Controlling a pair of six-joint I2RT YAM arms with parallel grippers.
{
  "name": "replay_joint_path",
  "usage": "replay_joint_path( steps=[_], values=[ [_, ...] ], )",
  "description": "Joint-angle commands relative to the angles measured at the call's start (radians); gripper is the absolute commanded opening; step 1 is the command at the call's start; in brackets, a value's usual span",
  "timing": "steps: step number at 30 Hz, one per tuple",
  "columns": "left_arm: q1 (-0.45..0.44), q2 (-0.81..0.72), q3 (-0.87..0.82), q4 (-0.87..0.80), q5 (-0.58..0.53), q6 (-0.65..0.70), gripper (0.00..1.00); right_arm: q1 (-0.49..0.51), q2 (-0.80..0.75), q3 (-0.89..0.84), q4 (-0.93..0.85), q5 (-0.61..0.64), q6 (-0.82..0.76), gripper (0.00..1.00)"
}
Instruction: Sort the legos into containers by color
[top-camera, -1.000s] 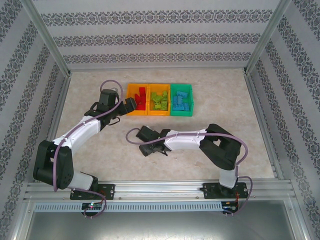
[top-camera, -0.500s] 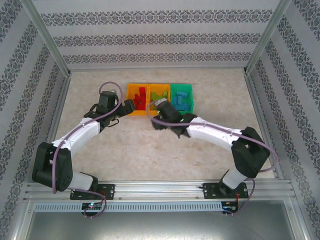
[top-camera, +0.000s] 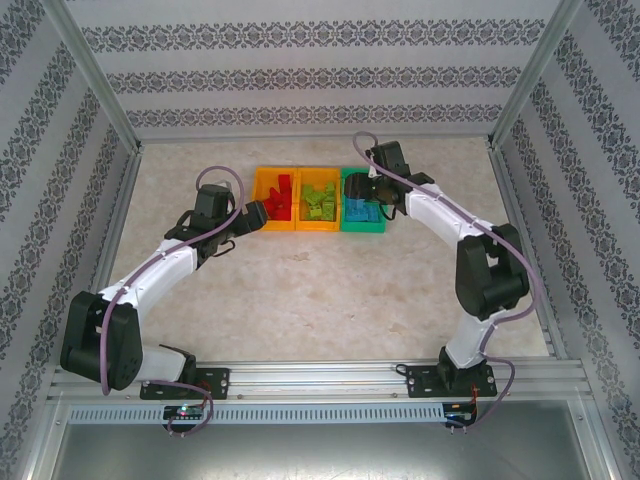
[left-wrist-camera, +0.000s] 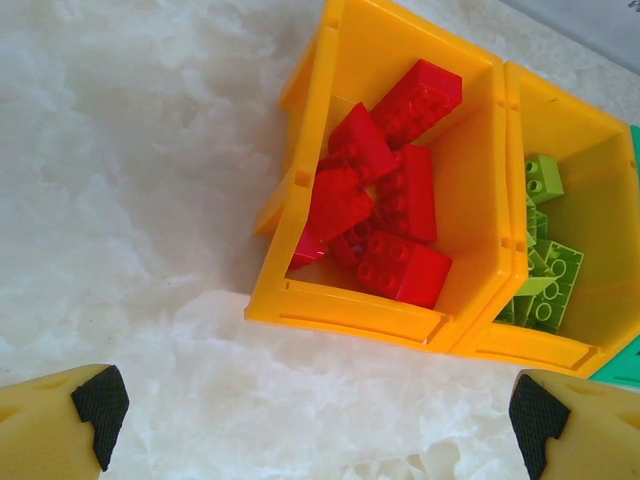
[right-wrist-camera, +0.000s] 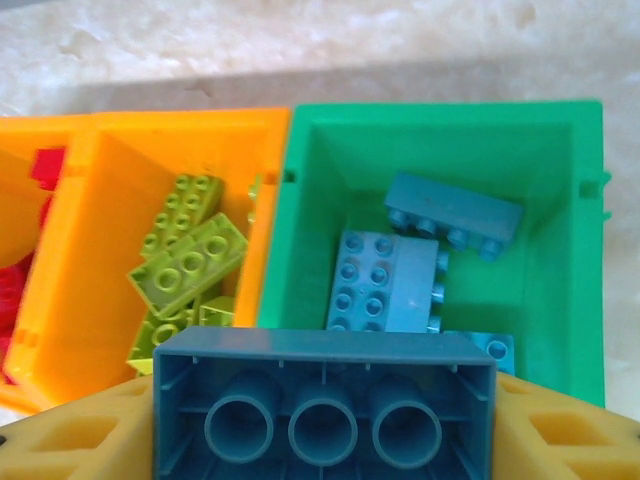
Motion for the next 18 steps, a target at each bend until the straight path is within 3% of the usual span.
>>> replay_joint_path(
  steps=[1,5,7,11,18],
  values=[
    [0.014,-0.027,-0.012,-0.037,-0.029,0.03,1.0,-0.009,0.048,0.047,-0.055,-0.068,0.026,0.59],
    [0.012,-0.023,-0.019,-0.037,-0.031,0.029,1.0,-0.016,0.076,0.067,-0.047,-0.075,0.024,0.61],
    [0.013,-0.021,-0.018,-0.035,-0.032,0.029,1.0,-0.018,0.087,0.083,-0.058,-0.071,0.018,0.66],
    [0.013,-0.018,-0.017,-0.035,-0.032,0.028,1.0,-0.014,0.082,0.087,-0.067,-0.07,0.004,0.98],
    [0.013,-0.016,-0.015,-0.045,-0.043,0.032,1.0,-0.006,-0.114,-0.046,0.002,0.061,-0.063,0.98]
  ],
)
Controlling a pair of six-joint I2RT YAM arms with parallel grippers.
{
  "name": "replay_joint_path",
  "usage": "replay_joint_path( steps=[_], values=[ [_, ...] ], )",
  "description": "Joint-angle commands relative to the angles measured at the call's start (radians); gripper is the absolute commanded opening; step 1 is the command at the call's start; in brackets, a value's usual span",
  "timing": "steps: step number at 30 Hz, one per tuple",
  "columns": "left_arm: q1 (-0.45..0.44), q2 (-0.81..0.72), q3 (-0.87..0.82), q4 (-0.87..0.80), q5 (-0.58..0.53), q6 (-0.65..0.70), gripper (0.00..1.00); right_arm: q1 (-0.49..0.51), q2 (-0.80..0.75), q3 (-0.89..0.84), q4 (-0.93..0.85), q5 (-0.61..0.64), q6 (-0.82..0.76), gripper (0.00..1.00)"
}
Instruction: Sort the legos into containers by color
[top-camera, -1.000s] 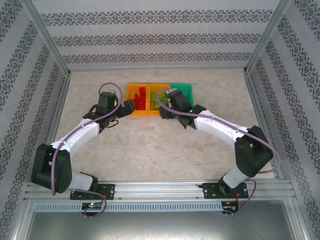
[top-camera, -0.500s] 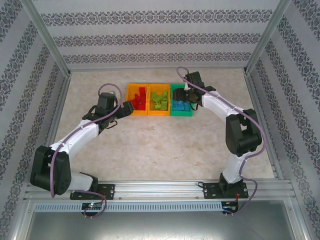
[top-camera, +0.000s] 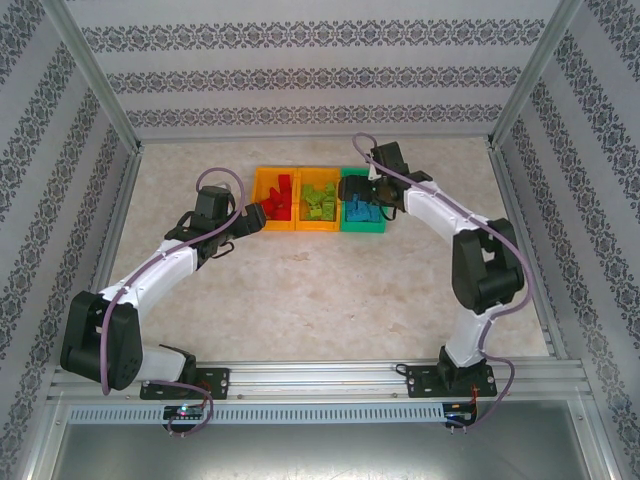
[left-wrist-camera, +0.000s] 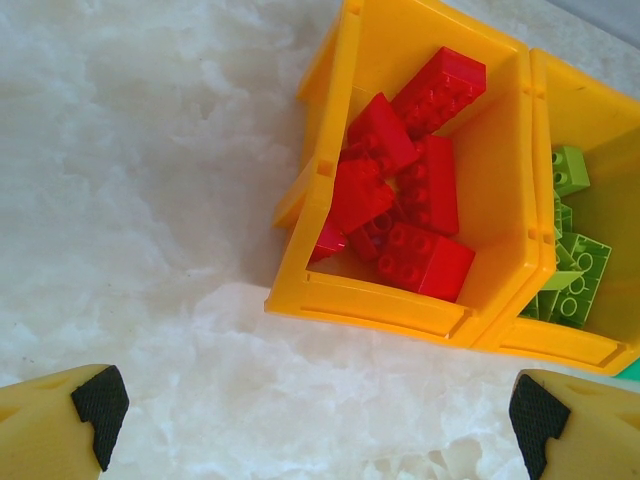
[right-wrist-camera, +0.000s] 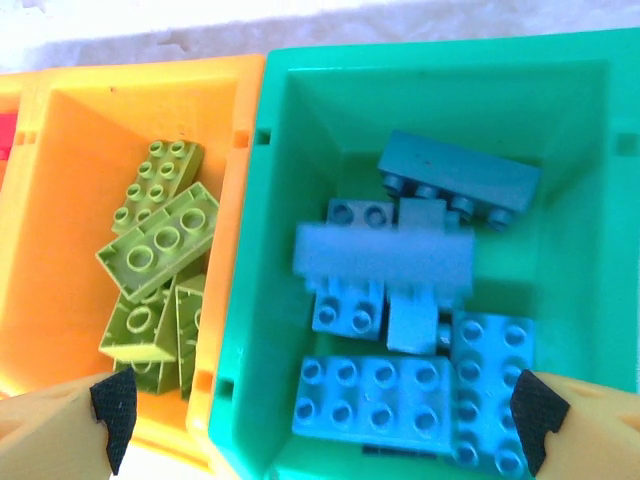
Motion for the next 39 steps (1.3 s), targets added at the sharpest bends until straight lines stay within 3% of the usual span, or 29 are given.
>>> replay_joint_path(
  steps=[1,6,9,13,16,21,29,31,34,39],
  values=[
    [0.013,-0.016,-0.006,-0.036,-0.029,0.022,1.0,0.006,-0.158,-0.086,0.065,0.116,-0.072,0.98],
    [0.012,-0.051,-0.011,-0.079,-0.145,0.037,1.0,-0.03,-0.429,-0.378,0.255,0.342,-0.208,0.98],
    [0.013,-0.095,-0.056,-0.073,-0.265,0.061,0.99,-0.128,-0.588,-0.605,0.419,0.438,-0.254,0.98],
    [0.014,-0.101,-0.107,-0.039,-0.413,0.122,0.99,-0.293,-0.707,-0.835,0.607,0.396,-0.256,0.98],
    [0.015,-0.093,-0.123,-0.018,-0.464,0.171,0.99,-0.339,-0.704,-0.923,0.757,0.344,-0.286,0.98],
    [0.015,-0.087,-0.193,0.148,-0.561,0.261,0.99,-0.342,-0.53,-0.953,0.97,0.284,-0.274,0.98],
    [0.026,-0.088,-0.278,0.412,-0.537,0.479,0.99,-0.282,-0.274,-1.012,1.339,0.301,-0.336,0.98],
    [0.035,-0.075,-0.307,0.49,-0.534,0.531,0.99,-0.284,-0.315,-0.993,1.231,0.297,-0.333,0.98],
    [0.081,-0.025,-0.371,0.657,-0.477,0.572,0.99,-0.286,-0.302,-0.994,1.254,0.285,-0.336,0.98],
    [0.165,0.109,-0.459,0.954,-0.297,0.561,1.0,-0.288,-0.3,-0.993,1.258,0.278,-0.336,0.98]
  ],
)
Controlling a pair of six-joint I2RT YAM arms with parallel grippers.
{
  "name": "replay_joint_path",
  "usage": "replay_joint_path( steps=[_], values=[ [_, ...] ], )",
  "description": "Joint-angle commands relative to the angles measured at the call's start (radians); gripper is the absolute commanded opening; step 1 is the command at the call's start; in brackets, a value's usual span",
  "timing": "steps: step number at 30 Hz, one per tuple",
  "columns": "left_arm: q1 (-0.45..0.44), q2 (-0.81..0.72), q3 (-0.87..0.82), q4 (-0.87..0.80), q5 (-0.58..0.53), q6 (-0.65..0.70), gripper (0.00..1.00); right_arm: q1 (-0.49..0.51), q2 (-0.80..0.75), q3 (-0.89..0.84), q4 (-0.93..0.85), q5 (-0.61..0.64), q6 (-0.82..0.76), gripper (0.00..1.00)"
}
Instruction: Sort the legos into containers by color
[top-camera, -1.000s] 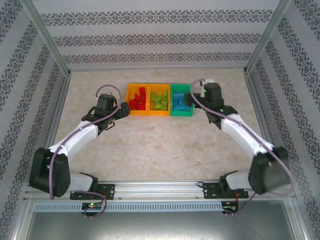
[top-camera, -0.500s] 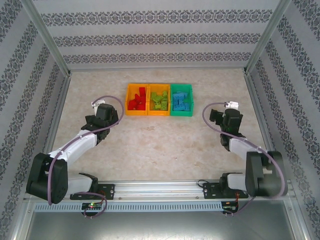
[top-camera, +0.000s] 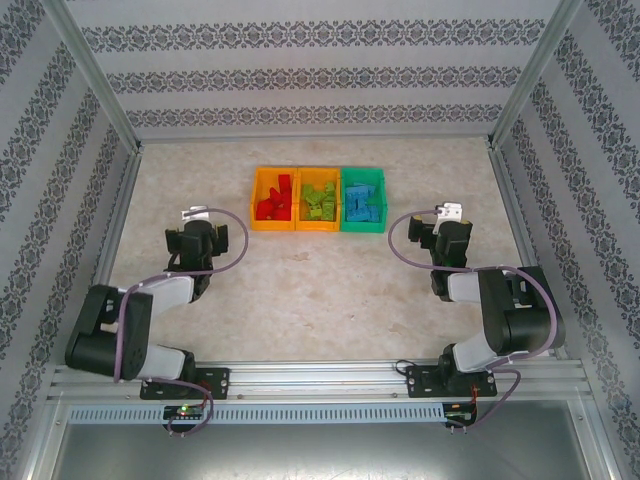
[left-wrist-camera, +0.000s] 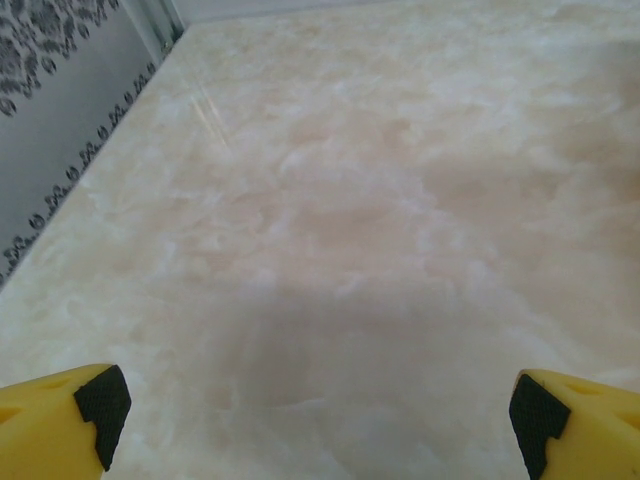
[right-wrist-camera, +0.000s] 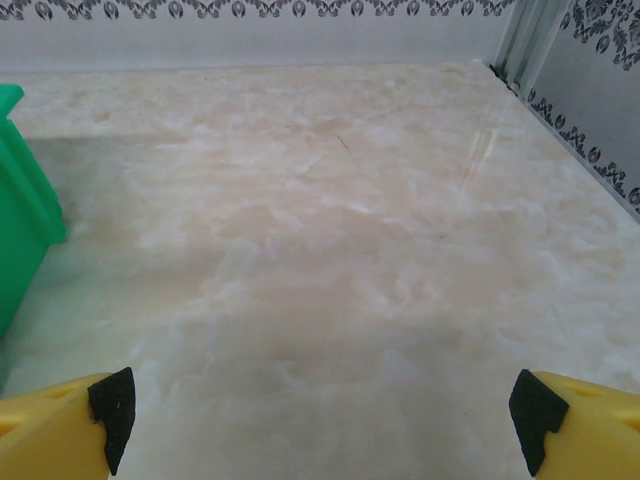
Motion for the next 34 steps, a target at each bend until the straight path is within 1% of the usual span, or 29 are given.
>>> replay_joint_path(
  steps=[1,5,8,10,11,13,14,15,17,34],
  values=[
    [0.035,0.064,-0.03,0.261,0.155,0.046,1.0,-0.002,-0.003,0.002,0.048,-0.019,-0.011,0.98],
    [0.049,0.088,-0.067,0.341,0.229,0.059,0.99,-0.002,-0.007,0.003,0.043,-0.02,-0.01,0.98],
    [0.059,0.164,-0.104,0.5,0.256,0.061,0.99,-0.002,-0.007,0.003,0.045,-0.02,-0.011,0.98],
    [0.065,0.132,-0.068,0.365,0.305,0.068,1.0,-0.002,-0.007,0.003,0.045,-0.02,-0.01,0.98],
    [0.066,0.149,-0.067,0.398,0.312,0.073,1.0,-0.002,-0.007,0.002,0.046,-0.02,-0.012,0.98],
    [0.072,0.139,-0.052,0.347,0.317,0.064,1.0,-0.002,-0.007,0.003,0.045,-0.02,-0.01,0.98],
    [0.076,0.148,-0.045,0.356,0.306,0.055,1.0,-0.002,-0.007,0.003,0.045,-0.021,-0.01,0.98],
    [0.087,0.141,-0.028,0.305,0.296,0.035,0.99,-0.002,-0.006,0.003,0.045,-0.02,-0.01,0.98],
    [0.102,0.144,-0.026,0.306,0.314,0.025,1.0,-0.002,-0.007,0.003,0.044,-0.02,-0.011,0.98],
    [0.102,0.144,-0.026,0.305,0.315,0.026,1.0,-0.005,-0.005,0.004,0.041,-0.043,-0.016,0.98]
  ],
)
